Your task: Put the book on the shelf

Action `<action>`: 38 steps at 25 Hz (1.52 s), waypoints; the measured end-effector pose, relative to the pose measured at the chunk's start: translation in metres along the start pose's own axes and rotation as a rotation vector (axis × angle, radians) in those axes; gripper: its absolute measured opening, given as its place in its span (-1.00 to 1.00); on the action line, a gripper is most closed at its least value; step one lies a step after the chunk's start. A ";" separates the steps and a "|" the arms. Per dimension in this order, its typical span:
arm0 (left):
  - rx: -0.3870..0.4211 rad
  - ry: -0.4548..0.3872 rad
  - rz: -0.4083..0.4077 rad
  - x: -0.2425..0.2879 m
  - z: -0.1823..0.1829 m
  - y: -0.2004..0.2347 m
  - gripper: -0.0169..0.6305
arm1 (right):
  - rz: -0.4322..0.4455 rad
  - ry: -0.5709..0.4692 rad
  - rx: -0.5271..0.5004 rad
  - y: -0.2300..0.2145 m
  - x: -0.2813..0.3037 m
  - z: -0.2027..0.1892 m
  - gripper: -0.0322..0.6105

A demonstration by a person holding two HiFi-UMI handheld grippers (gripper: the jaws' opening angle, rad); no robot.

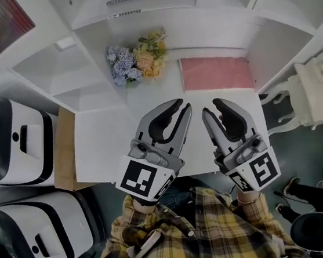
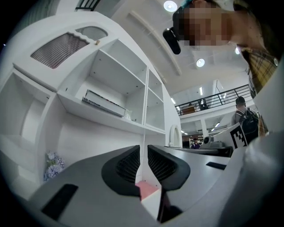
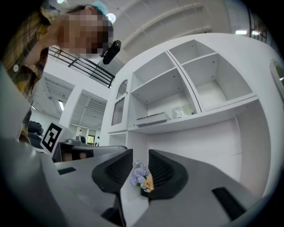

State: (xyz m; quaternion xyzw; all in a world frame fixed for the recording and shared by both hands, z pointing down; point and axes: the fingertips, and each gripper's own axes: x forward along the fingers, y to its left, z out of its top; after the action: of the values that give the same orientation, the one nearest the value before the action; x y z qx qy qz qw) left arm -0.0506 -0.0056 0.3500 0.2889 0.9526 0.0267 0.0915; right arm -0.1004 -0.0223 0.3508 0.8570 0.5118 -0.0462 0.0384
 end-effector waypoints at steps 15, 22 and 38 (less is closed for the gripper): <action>-0.074 0.095 -0.034 -0.026 -0.058 -0.014 -0.82 | 0.029 0.108 0.165 0.017 -0.014 -0.057 -0.79; -0.079 0.100 -0.065 -0.020 -0.062 -0.018 -0.85 | 0.008 0.127 0.197 0.009 -0.021 -0.068 -0.84; -0.088 0.121 -0.046 -0.011 -0.067 -0.008 -0.86 | 0.029 0.133 0.190 -0.003 -0.011 -0.067 -0.84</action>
State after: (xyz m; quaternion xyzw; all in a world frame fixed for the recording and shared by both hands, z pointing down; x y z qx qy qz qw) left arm -0.0592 -0.0184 0.4169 0.2606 0.9607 0.0837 0.0467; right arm -0.1054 -0.0235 0.4188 0.8653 0.4941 -0.0371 -0.0763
